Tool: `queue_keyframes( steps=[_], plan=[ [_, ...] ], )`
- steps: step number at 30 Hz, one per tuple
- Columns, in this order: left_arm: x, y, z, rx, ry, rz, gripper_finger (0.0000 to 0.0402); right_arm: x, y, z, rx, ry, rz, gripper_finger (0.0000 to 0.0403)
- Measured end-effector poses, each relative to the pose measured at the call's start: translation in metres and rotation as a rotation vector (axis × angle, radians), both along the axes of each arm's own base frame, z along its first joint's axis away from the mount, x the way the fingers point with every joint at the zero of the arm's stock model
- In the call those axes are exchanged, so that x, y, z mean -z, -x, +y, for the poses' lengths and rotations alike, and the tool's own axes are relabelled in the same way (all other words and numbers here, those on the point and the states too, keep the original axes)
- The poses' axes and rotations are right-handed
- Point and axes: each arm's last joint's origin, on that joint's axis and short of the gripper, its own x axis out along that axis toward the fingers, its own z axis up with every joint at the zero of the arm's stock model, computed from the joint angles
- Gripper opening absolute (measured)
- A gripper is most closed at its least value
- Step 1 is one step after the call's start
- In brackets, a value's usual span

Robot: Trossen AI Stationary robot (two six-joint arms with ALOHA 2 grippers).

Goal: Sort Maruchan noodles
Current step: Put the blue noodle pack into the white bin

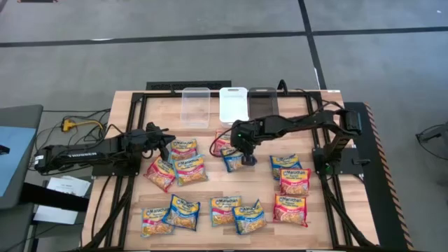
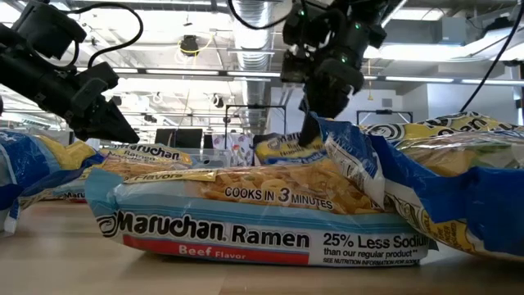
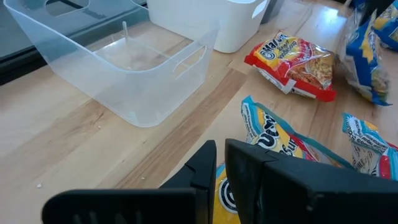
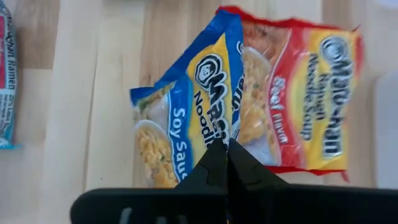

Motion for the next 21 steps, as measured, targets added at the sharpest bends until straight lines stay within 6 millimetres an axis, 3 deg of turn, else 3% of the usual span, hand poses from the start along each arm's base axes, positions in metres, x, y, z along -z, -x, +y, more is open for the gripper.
queue_keyframes(
  steps=[13,21],
  plan=[
    [0.000,0.000,0.000,0.000,-0.001,0.000,0.0022,-0.045,-0.012,-0.001,-0.004,0.156,-0.025,0.0004],
    [0.000,0.000,0.000,0.000,-0.002,-0.002,0.0022,-0.065,-0.008,-0.012,0.014,0.286,-0.033,0.0004]
  ],
)
